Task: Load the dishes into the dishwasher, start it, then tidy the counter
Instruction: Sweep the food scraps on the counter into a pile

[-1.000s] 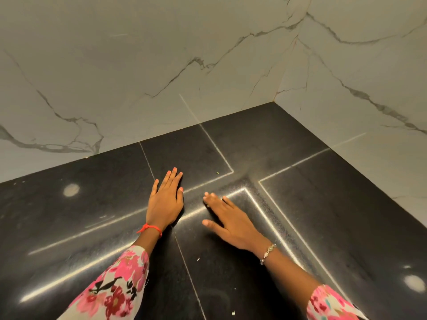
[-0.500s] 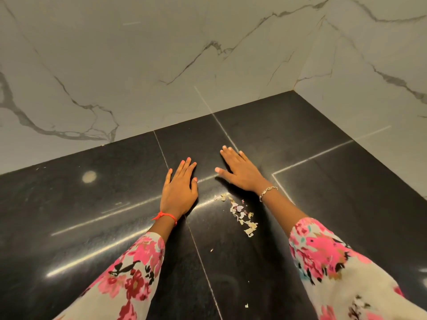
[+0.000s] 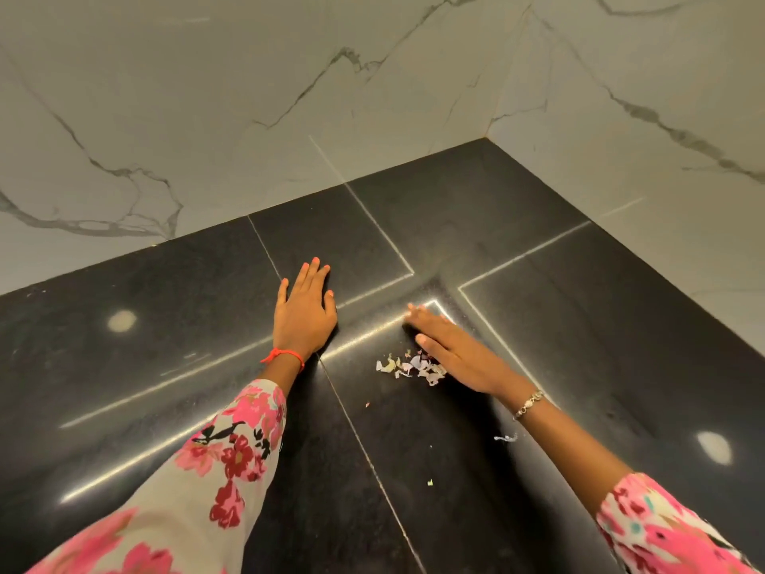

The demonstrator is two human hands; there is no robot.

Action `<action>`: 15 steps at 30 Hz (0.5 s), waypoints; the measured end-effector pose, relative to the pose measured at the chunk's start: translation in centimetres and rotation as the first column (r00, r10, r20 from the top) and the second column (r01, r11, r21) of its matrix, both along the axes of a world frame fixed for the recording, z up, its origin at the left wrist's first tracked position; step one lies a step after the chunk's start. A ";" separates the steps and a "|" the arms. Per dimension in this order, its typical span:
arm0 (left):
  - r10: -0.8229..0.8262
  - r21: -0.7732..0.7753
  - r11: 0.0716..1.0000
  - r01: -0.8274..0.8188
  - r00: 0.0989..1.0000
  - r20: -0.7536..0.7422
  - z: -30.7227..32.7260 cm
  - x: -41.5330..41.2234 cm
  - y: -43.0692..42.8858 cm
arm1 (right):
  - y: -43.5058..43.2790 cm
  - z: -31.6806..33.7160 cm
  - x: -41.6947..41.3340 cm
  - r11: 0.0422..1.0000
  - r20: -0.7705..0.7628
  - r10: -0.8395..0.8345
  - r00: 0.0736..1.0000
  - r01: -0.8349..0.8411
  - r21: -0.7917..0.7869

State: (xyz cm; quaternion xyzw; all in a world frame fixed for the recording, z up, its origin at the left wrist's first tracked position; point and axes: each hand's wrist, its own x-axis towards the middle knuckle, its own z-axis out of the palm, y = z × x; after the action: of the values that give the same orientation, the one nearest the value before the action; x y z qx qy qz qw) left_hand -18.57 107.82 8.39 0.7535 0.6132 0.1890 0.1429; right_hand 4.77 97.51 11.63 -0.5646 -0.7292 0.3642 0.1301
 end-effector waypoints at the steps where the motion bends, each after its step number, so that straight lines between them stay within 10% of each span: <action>1: -0.001 -0.002 1.000 0.001 1.000 0.000 0.0 0.0 0.0 | -0.3 -0.5 0.0 0.999 0.133 -0.009 0.991 0.004 0.041; 4: -0.005 0.000 1.000 0.005 1.000 -0.007 -0.1 0.0 0.0 | -1.6 -1.6 -2.2 0.990 0.374 0.001 0.927 -0.054 0.132; 12: -0.021 -0.002 1.000 0.021 1.000 -0.018 -0.2 0.0 0.1 | -5.0 -0.8 -5.8 0.994 -0.017 0.047 0.999 -0.045 0.103; 15: -0.048 -0.011 0.999 0.047 0.998 -0.047 0.0 -0.1 -0.2 | -3.4 -1.0 -6.8 0.984 0.112 0.053 0.992 -0.071 0.161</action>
State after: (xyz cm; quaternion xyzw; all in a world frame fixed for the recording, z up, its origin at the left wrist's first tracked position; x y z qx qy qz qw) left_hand -18.69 107.64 8.37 0.7713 0.5993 0.1647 0.1367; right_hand -2.01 94.12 10.60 -0.5475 -0.7801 0.2757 0.1257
